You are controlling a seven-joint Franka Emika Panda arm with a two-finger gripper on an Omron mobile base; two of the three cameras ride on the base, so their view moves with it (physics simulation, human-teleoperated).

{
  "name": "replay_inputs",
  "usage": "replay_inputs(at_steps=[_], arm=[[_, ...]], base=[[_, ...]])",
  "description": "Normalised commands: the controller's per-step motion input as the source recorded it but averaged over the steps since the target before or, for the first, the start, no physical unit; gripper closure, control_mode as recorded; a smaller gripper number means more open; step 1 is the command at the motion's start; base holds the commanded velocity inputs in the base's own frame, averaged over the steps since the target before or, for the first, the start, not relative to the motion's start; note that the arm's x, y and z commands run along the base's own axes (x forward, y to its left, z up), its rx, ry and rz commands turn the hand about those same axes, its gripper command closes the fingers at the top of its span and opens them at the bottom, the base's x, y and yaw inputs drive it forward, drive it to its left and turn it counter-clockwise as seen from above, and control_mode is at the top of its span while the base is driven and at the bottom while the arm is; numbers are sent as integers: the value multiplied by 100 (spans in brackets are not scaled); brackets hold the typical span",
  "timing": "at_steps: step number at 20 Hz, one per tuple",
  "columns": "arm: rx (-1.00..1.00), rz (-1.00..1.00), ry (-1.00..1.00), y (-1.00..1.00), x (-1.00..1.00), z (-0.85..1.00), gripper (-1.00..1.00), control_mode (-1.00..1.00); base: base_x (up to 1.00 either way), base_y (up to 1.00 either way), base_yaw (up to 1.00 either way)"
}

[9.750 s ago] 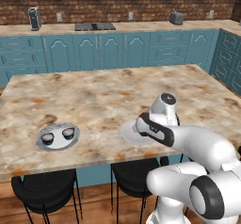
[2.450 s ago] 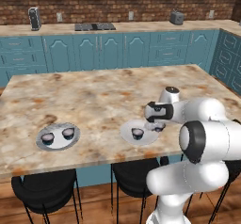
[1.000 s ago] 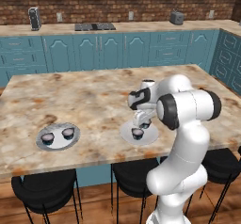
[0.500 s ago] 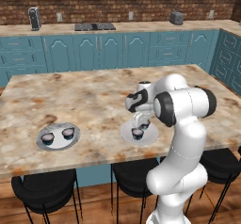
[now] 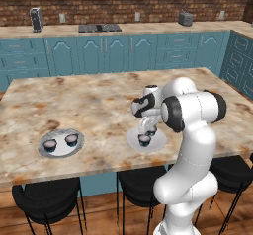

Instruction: Place two yogurt containers on each plate.

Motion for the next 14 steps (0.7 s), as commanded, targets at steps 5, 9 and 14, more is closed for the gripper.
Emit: replay_inputs(at_steps=[5, 9, 14], arm=[[0, 2, 2, 0, 0, 4, -100, -100], [0, 2, 8, 0, -11, 56, -100, -100], [0, 3, 10, 0, -22, 73, -100, -100]], base=[[0, 0, 0], [0, 0, 0], [0, 0, 0]])
